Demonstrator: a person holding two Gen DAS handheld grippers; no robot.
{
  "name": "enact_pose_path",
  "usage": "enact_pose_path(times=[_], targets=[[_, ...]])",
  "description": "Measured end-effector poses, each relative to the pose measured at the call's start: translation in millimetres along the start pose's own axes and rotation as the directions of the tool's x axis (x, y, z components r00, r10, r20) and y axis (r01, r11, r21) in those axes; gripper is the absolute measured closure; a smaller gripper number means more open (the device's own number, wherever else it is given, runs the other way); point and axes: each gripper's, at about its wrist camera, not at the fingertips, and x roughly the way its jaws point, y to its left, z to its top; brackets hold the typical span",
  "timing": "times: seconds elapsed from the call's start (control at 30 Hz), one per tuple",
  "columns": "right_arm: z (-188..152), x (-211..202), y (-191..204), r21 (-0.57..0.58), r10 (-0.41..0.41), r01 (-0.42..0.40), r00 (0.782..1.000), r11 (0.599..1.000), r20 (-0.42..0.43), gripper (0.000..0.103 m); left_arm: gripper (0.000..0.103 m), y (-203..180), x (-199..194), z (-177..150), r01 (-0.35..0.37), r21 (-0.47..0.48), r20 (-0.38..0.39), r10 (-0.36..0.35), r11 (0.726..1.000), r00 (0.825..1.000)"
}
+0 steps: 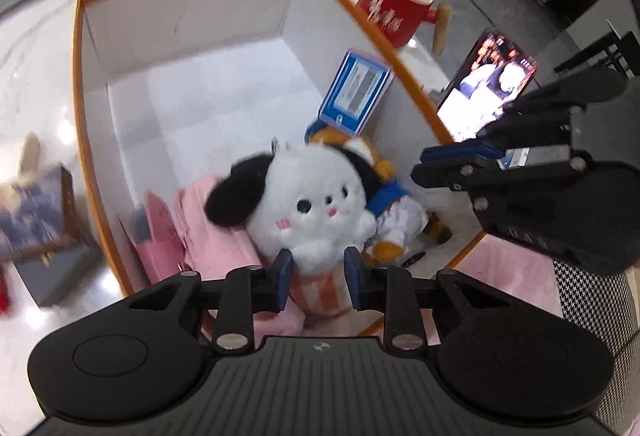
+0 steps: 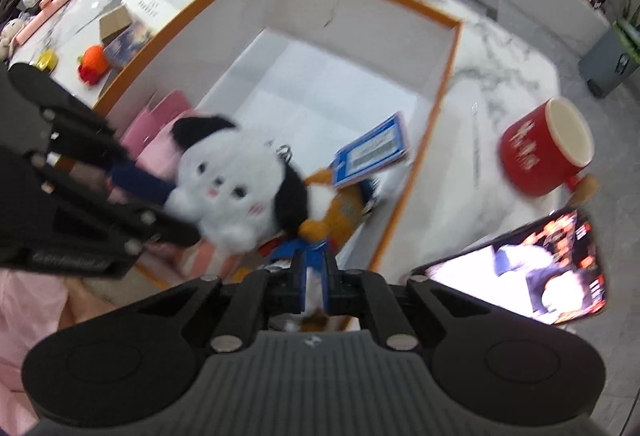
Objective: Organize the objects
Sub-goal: 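Lower the dog plush with the left tool while the right lowers the raccoon into the shoebox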
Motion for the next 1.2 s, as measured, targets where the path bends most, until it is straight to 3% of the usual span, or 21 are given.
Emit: enact_pose_path(times=[0.17, 0.3, 0.47, 0.53, 0.8, 1.03, 1.2], targets=[[12.1, -4.6, -7.2, -0.015, -0.003, 0.004, 0.998, 1.000, 0.061, 0.095, 0.070, -0.6, -14.3, 18.0, 0.000, 0.063, 0.098, -0.007, 0.998, 0.995], [18.8, 12.4, 0.4, -0.091, -0.030, 0.033, 0.999, 0.995, 0.042, 0.095, 0.068, -6.6, -1.1, 27.5, -0.013, 0.141, 0.113, -0.003, 0.990, 0.994], [17.4, 26.0, 7.4, -0.166, -0.028, 0.035, 0.999, 0.985, 0.040, 0.095, 0.067, -8.0, 10.2, 28.4, -0.041, 0.188, 0.091, 0.025, 0.981, 0.996], [16.9, 32.0, 7.5, -0.173, -0.026, 0.030, 0.999, 0.985, 0.028, 0.095, 0.061, -7.3, 14.3, 31.5, -0.082, 0.182, 0.069, 0.071, 0.980, 0.995], [16.3, 39.3, 6.0, -0.181, 0.004, -0.002, 1.000, 0.983, 0.015, 0.096, 0.059, -11.3, 34.3, 34.6, -0.104, 0.221, 0.038, 0.098, 0.970, 0.994], [20.1, 39.6, 7.3, -0.201, -0.025, 0.021, 1.000, 0.979, -0.018, 0.098, 0.059, -16.3, 58.2, 34.7, -0.160, 0.240, 0.008, 0.163, 0.957, 0.987], [15.8, 41.5, 10.1, -0.226, 0.003, -0.007, 1.000, 0.974, -0.020, 0.099, 0.059, -16.5, 59.7, 37.5, -0.134, 0.225, 0.018, 0.133, 0.965, 0.991]])
